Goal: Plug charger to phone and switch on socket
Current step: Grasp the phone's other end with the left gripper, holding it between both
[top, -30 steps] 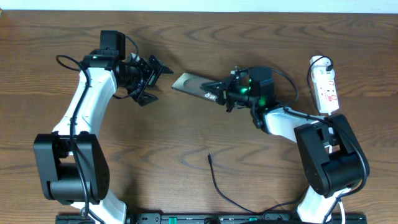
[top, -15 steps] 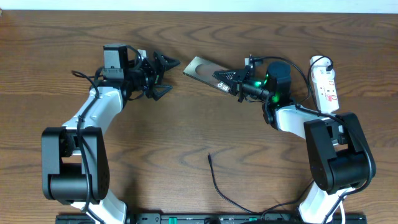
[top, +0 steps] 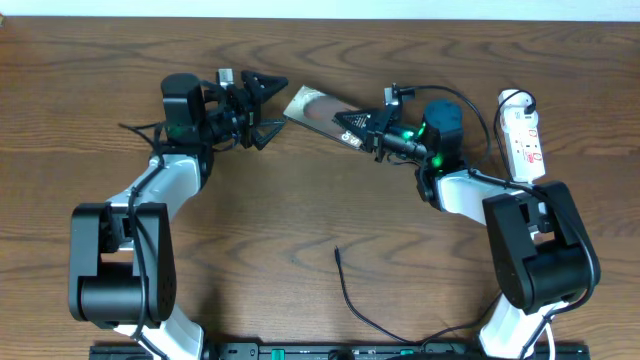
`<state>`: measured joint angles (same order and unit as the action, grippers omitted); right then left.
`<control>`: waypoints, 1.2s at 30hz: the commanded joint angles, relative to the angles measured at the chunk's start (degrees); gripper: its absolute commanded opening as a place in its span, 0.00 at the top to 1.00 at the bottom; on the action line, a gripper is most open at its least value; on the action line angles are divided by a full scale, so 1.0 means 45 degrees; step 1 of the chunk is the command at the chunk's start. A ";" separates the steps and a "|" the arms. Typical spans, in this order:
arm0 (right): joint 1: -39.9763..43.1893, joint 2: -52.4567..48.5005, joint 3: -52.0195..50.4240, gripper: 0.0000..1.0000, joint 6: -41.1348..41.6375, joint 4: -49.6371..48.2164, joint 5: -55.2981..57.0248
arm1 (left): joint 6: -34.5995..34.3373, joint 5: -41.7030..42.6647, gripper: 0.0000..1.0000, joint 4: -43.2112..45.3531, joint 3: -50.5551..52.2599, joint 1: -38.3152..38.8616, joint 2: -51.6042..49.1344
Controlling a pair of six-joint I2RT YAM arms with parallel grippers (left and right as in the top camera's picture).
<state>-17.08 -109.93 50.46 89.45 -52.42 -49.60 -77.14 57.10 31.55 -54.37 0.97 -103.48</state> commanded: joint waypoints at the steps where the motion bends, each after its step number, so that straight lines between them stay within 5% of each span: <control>1: -0.0403 0.0083 0.0121 0.99 0.0612 -0.0282 0.0636 | -0.0845 0.0024 0.00 0.0685 0.0466 0.0029 0.0165; 18: -0.2579 0.0083 0.0121 0.98 0.3531 -0.1030 0.4682 | -0.1025 -0.1326 0.00 0.0991 0.0534 0.0024 0.0165; 36: -0.3007 0.0083 0.0121 0.99 0.4677 -0.0311 0.4925 | -0.0971 -0.0986 0.00 0.1773 0.0534 0.0029 0.0165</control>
<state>-29.32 -110.02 50.46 109.71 -52.60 -28.10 -81.28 52.14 39.24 -52.14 0.97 -103.48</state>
